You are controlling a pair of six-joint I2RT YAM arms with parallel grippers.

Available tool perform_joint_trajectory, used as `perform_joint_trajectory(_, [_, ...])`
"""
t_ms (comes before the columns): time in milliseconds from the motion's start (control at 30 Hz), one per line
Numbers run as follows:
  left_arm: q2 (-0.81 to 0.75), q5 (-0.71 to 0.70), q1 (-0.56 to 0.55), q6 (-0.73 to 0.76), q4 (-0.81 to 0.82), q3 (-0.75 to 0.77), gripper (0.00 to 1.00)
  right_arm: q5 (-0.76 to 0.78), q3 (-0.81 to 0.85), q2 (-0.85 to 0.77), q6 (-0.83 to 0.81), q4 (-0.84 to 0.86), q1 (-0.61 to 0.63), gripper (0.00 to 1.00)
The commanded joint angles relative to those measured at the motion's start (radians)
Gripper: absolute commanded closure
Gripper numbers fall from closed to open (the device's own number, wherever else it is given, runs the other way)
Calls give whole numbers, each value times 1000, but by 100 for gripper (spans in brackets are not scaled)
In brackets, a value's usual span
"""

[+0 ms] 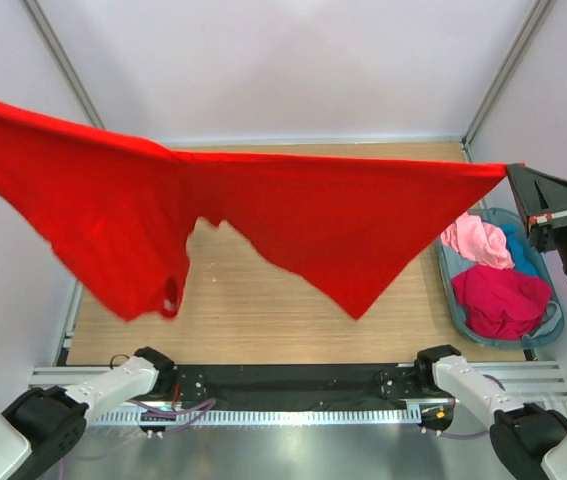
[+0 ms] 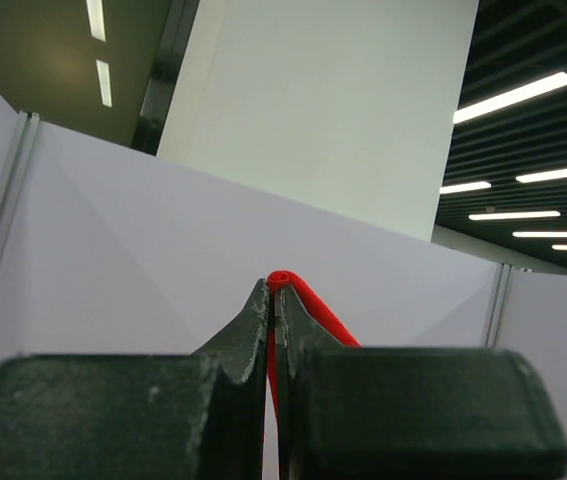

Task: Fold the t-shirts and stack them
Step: Flatten the tshirt out

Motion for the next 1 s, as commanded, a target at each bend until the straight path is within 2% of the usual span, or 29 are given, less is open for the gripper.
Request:
perform_joint_trajectory(0, [36,-11,6,58,-34,19,100,45,3,37,70,-23,-3,99])
perform_joint_trajectory(200, [123,3,6,156,-61,-97,100,133,-52,139,67,92,-3,99])
perform_joint_trajectory(333, [195,-64,23,268,82,-293,100,155,-142,265,55,241,-4,99])
perform_joint_trajectory(367, [237,-45,90,261,106,-350,100,155,-191,326,34,313,-4,99])
perform_joint_trajectory(400, [263,-11,91,233,124,-379,100,166,-214,327,34,342,-4,99])
perform_joint_trajectory(533, [407,104,268,75,251,-491,100,207,-360,478,-18,542,-4,99])
perform_joint_trajectory(600, [517,123,296,75,291,-537,100,233,-423,532,-35,648,-6,99])
perform_joint_trajectory(700, [693,219,345,75,406,-527,100,285,-547,632,12,793,-15,99])
perform_joint_trajectory(767, [778,308,379,75,419,-486,100,272,-631,727,88,923,-40,99])
perform_joint_trajectory(900, [956,406,416,75,471,-372,100,140,-581,935,42,1062,-84,99])
perform_joint_trajectory(933, [1013,416,420,75,473,-326,100,36,-529,972,17,1141,-95,99])
perform_joint_trajectory(967, [1033,416,425,75,474,-312,100,0,-489,1008,-3,1143,-101,99])
